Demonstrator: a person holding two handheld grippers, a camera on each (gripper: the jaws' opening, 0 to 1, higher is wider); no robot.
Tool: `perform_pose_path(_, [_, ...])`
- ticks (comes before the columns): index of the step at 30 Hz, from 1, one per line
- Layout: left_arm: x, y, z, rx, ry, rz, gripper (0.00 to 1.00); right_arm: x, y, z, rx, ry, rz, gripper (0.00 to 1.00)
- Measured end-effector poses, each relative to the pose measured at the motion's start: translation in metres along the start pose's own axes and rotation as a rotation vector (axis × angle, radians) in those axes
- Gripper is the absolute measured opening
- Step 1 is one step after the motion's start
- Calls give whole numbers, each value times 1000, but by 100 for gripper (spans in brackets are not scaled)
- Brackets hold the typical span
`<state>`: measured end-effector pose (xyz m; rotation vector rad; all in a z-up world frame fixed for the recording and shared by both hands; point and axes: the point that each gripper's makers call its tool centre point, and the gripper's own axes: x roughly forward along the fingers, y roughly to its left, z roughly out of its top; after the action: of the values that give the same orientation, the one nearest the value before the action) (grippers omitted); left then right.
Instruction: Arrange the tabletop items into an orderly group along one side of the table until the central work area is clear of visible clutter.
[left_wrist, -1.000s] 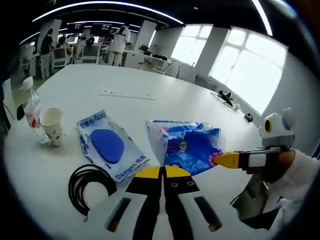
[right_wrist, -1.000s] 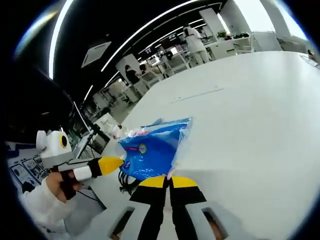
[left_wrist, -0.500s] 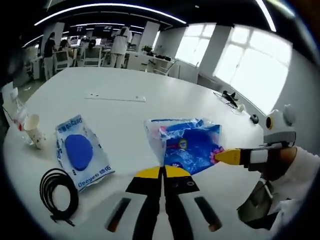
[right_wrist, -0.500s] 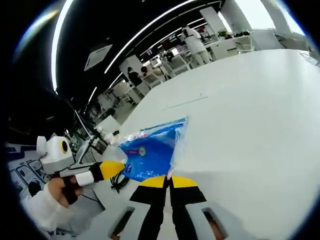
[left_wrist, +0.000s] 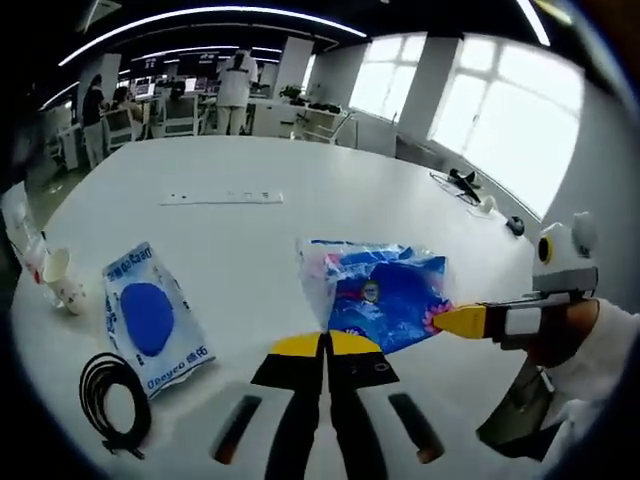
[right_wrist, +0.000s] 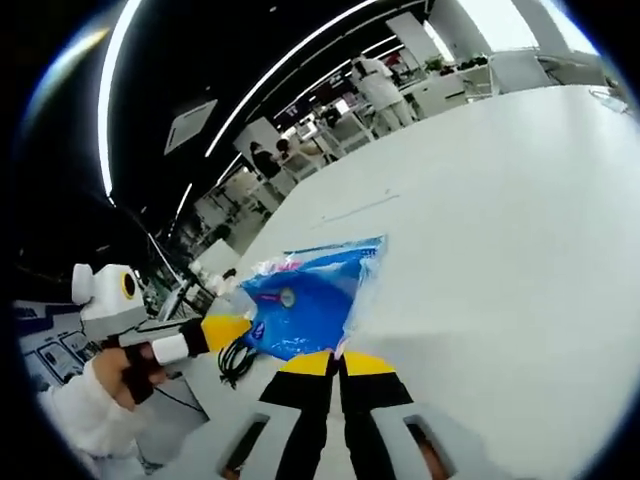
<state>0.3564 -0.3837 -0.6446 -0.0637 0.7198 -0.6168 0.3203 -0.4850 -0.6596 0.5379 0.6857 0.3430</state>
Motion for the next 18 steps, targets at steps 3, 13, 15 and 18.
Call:
perform_pose_path(3, [0,1,-4,39,30,-7,0,8,-6,-2,29,7,-9,0])
perform_pose_path(13, [11,29,4,43,46,18,0,36,1,3,-17,47,-15,0])
perform_pose_path(15, [15,35,6,43,48,19,0,45,1,6,-52,61,-20,0])
perform_pose_path(18, [22,44,8,43,53,23,0,59,-1,12,-67,76,-22,0])
